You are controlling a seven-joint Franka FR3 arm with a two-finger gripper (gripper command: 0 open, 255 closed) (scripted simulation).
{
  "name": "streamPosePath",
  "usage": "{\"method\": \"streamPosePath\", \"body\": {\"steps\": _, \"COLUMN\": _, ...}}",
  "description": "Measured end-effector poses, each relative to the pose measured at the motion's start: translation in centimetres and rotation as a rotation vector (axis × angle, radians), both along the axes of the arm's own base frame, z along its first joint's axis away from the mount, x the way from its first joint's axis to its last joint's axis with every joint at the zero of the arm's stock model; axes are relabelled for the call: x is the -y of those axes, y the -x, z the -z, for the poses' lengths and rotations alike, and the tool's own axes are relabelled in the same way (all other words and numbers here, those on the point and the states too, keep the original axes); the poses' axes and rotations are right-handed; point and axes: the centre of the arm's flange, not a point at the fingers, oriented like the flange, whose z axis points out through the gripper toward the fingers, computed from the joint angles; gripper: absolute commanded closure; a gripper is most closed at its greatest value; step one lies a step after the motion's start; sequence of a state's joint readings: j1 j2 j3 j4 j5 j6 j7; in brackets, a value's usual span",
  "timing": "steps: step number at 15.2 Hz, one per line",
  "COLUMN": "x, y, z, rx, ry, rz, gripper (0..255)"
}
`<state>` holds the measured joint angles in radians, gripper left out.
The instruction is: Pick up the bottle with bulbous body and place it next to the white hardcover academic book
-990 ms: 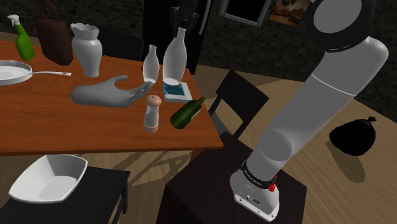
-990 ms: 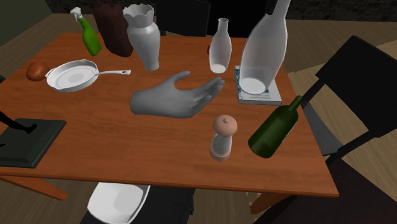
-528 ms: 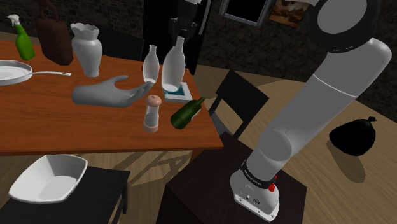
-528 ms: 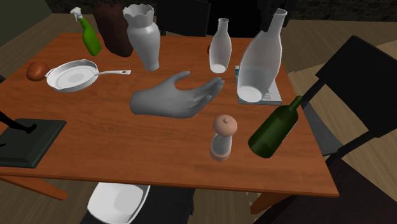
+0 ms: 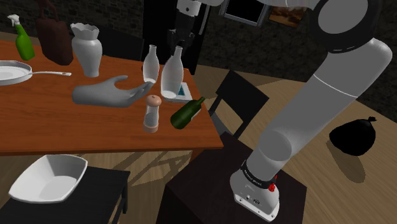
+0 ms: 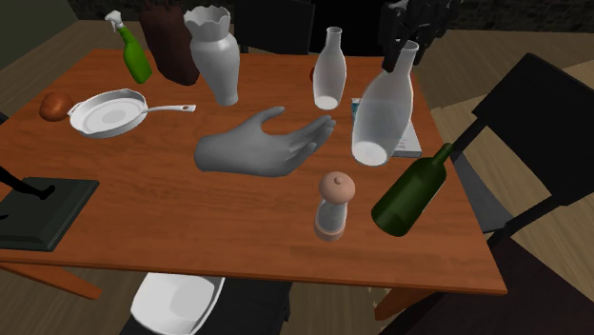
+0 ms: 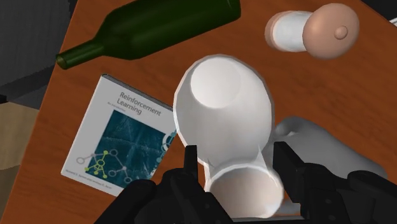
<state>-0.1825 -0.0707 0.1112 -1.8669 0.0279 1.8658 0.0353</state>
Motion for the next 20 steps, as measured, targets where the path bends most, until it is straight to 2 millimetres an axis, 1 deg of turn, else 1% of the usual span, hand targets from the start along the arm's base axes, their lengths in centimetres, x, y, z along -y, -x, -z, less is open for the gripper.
{"method": "streamPosePath", "body": {"steps": 20, "x": -0.1, "y": 0.0, "z": 10.4, "rx": 0.0, "ry": 0.0, "rz": 0.0, "gripper": 255}}
